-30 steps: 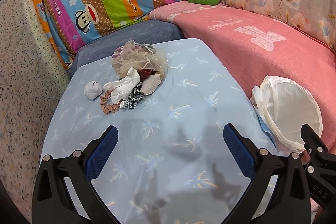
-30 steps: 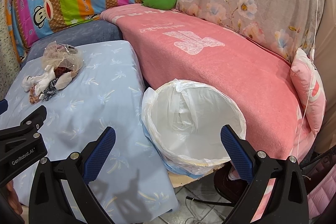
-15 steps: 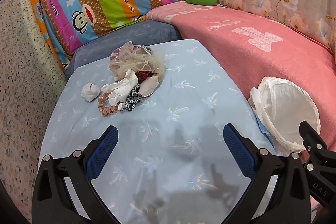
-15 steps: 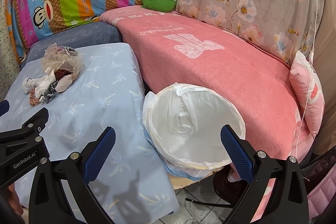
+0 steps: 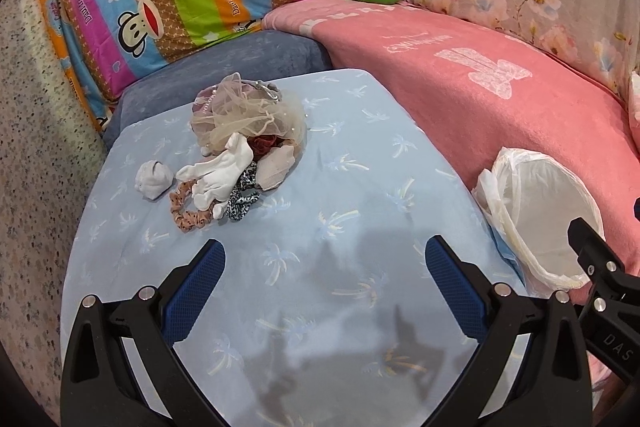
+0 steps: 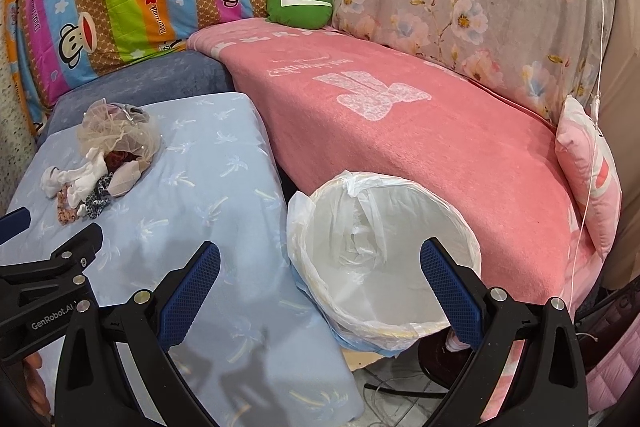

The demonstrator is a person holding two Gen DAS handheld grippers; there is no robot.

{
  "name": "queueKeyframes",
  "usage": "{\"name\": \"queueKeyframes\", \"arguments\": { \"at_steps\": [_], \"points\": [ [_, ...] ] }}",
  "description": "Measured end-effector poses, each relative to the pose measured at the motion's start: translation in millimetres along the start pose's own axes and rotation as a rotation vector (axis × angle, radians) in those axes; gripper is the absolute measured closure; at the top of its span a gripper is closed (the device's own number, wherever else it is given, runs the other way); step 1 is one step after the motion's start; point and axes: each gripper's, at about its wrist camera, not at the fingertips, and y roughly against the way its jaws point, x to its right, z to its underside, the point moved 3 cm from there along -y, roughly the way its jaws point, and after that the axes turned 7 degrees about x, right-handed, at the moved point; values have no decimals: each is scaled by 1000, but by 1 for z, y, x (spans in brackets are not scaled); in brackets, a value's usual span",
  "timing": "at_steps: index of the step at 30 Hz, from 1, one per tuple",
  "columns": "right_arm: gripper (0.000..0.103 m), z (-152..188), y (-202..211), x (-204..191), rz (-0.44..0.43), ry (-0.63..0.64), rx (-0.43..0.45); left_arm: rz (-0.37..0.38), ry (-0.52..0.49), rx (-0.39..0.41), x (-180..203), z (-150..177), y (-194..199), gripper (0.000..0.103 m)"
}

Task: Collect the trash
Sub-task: 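Grasp the white sock with the left gripper while the right gripper grasps the tulle bag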

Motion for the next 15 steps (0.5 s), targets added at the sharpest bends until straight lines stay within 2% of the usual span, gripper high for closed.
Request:
{"name": "queueKeyframes", "arguments": {
  "at_steps": [7,12,15],
  "points": [
    [6,-9,-17,-30,-17,4,-3,5,34,2,-34,-6,-20,7],
    [6,-17,-35,-65,-68,4,-12,-11,105,0,-83,-8,-44,7],
    [6,-22,-48,-94,-101,21,-18,-45,134,-3,-113,-10,-59,7]
  ]
}}
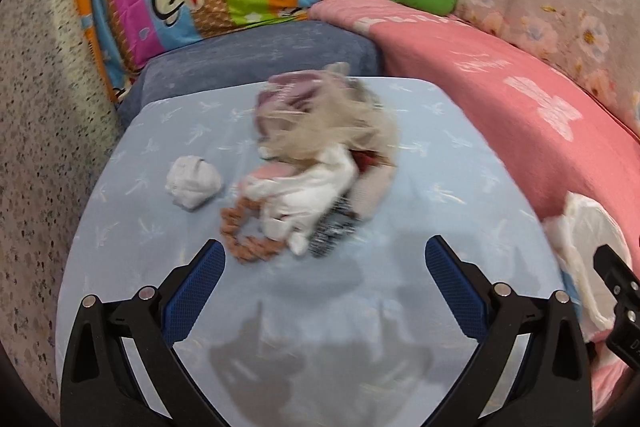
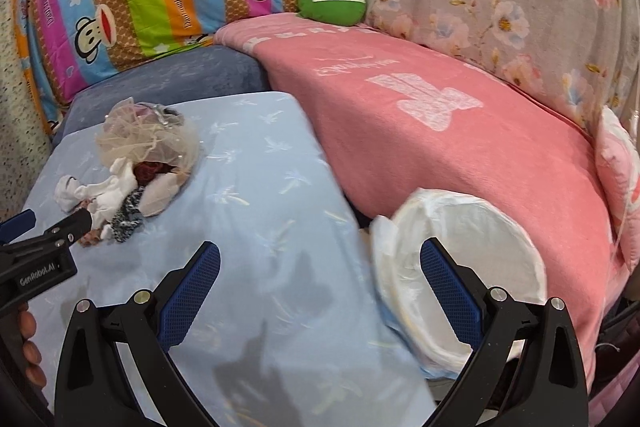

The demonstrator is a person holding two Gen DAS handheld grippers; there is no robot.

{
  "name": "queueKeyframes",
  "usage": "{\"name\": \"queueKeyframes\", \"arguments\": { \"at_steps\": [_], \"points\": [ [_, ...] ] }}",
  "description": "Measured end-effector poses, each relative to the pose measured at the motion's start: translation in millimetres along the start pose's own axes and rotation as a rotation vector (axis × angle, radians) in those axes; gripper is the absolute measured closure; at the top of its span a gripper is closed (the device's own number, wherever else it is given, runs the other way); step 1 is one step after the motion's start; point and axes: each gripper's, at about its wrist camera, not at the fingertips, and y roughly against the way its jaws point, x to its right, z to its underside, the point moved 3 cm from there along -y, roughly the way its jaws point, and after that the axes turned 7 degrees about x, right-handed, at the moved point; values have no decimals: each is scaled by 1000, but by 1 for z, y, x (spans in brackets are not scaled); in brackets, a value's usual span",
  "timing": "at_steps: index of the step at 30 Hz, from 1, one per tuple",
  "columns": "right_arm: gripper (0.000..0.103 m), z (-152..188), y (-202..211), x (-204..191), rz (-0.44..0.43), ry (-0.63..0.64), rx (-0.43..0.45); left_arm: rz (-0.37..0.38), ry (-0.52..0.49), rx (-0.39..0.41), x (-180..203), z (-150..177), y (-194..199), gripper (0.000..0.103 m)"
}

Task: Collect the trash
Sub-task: 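Grasp the white sock with the left gripper while the right gripper grasps the tulle bag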

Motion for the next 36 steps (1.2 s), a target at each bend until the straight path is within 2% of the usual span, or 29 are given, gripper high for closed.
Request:
{"name": "queueKeyframes", "arguments": {
  "at_steps": [9,15,22,24,26,27,29,31,32,33,34,36],
  "points": [
    [6,-27,-48,-82,-114,32,10,-93,97,-52,-86,-18,-57,7],
    [6,-52,-83,-129,-152,54,17,-73,222,-118,-124,-21,-95,7],
    [6,-78,-110,-180,-240,40,13,-33,288,-149,-137,-24,-119,7],
    [7,-82,-117,-193,-259,46,10,-15,295,-157,-139,-24,-125,14],
    [12,-82,-125,-206,-270,57,-2,12,300,-173,-138,-24,-129,25],
    [18,-81,-129,-211,-272,63,-13,26,303,-182,-138,-23,-131,30],
    [36,-77,-138,-219,-290,68,-50,42,304,-195,-137,-21,-133,44],
    [70,-71,-145,-222,-311,63,-87,54,301,-194,-139,-20,-134,51],
    [79,-69,-147,-222,-324,57,-101,60,297,-190,-139,-21,-133,58],
    [93,-66,-147,-221,-333,51,-109,69,293,-184,-138,-22,-131,60],
    [100,-65,-145,-220,-336,47,-109,76,285,-181,-137,-22,-129,63],
    [101,-64,-138,-215,-333,45,-93,85,274,-171,-134,-26,-125,67]
  ]
}}
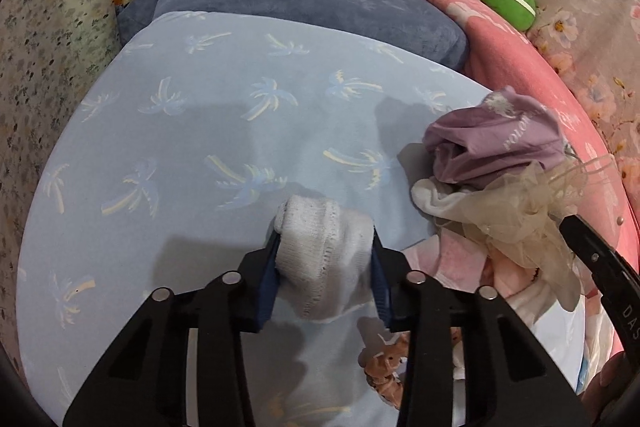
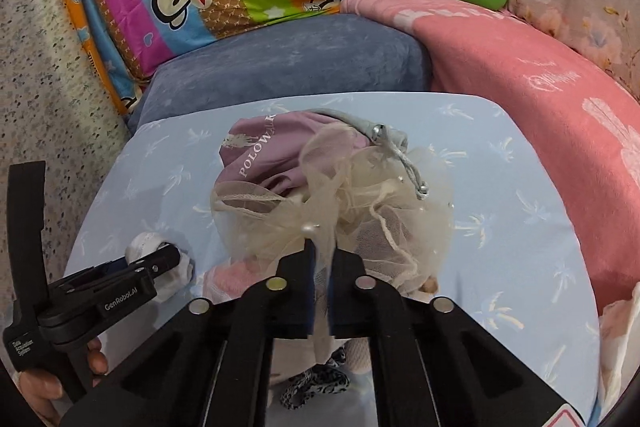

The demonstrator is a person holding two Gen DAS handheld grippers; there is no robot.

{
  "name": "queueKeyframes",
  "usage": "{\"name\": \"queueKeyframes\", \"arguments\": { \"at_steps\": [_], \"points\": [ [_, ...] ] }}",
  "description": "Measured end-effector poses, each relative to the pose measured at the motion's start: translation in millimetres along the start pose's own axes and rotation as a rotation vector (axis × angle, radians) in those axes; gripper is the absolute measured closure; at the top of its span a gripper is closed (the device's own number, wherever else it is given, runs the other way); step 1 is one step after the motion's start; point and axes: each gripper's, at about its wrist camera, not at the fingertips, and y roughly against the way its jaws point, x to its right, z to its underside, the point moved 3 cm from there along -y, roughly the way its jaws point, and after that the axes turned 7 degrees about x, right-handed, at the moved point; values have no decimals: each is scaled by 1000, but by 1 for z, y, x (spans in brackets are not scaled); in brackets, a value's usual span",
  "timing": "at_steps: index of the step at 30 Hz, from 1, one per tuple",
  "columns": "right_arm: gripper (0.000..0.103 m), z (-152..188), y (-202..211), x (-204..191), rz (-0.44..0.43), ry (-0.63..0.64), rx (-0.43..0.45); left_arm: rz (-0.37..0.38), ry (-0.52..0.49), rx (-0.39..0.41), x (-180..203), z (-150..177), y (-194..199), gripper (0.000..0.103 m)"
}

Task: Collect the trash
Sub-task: 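Grasp the white sock with the left gripper while the right gripper grasps the tulle bag, then carry the sock and tulle bag over the white bin and open both grippers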

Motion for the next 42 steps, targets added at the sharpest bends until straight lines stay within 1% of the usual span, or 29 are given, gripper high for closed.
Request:
{"name": "queueKeyframes", "arguments": {
  "at_steps": [4,10,16,21,25,30,36,42],
  "points": [
    [102,-3,24,9,20,-14,42,25,-25,32,15,-4,16,70],
    [102,-18,72,29,30,-56,117,84,-69,93,51,-13,48,70],
    [102,-31,128,58,54,-98,210,170,-150,152,104,-12,87,70],
    [102,-37,177,90,100,-123,286,235,-222,179,146,-2,110,70],
    [102,-34,210,121,137,-152,325,280,-281,182,182,10,121,70],
    [102,-22,248,166,195,-193,361,334,-360,175,231,30,130,70],
    [102,1,281,223,272,-254,365,395,-437,137,281,59,133,70],
    [102,28,301,275,343,-314,352,444,-524,104,330,88,131,69]
  ]
}}
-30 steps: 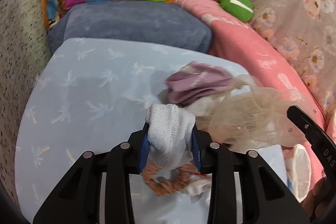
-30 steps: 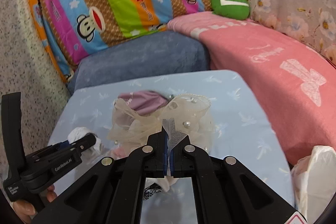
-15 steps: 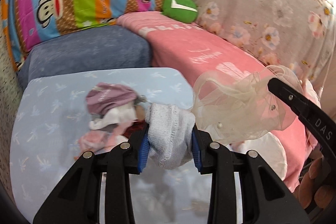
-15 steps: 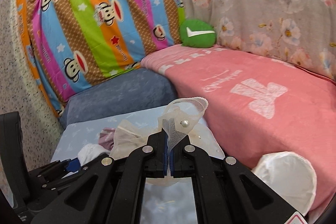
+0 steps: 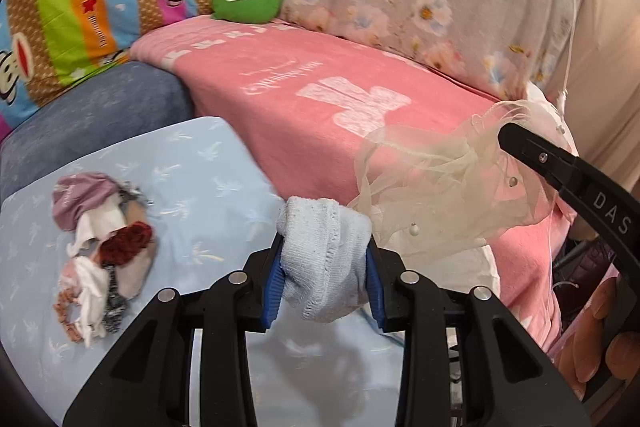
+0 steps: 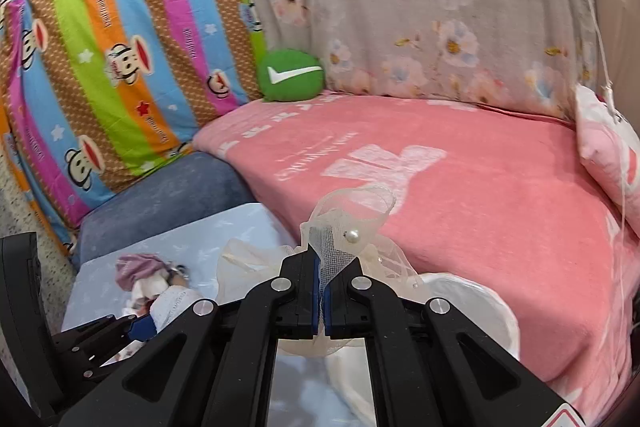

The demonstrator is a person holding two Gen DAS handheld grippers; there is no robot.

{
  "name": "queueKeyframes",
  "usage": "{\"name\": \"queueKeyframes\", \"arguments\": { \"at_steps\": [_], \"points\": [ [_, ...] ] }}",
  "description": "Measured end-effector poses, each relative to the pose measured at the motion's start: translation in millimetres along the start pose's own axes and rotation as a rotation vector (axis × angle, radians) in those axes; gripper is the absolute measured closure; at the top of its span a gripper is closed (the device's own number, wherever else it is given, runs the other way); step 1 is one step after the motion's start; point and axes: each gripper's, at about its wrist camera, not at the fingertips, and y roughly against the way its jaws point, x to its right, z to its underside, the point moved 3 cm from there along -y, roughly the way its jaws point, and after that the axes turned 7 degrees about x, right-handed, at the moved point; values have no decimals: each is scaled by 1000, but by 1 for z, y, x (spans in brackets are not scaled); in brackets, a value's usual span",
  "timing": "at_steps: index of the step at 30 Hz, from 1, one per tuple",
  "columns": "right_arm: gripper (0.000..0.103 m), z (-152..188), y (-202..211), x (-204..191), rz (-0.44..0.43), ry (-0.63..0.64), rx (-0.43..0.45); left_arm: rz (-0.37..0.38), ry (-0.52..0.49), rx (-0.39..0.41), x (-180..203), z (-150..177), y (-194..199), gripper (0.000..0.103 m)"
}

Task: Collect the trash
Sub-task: 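Carry the sock and tulle bag over the white bin and open both grippers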

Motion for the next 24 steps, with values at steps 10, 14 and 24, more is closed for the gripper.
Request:
{"name": "queueKeyframes", "arguments": {
  "at_steps": [10,14,24],
  "points": [
    [102,10,-2,68,90,-62,-30,84,-76,-56,56,7,-30,67],
    [102,14,-6,80,106,-69,-45,114,-82,-74,68,11,-39,64],
    [75,19,-11,95,141,-89,-52,112,-79,-63,78,11,-48,24]
  ]
}}
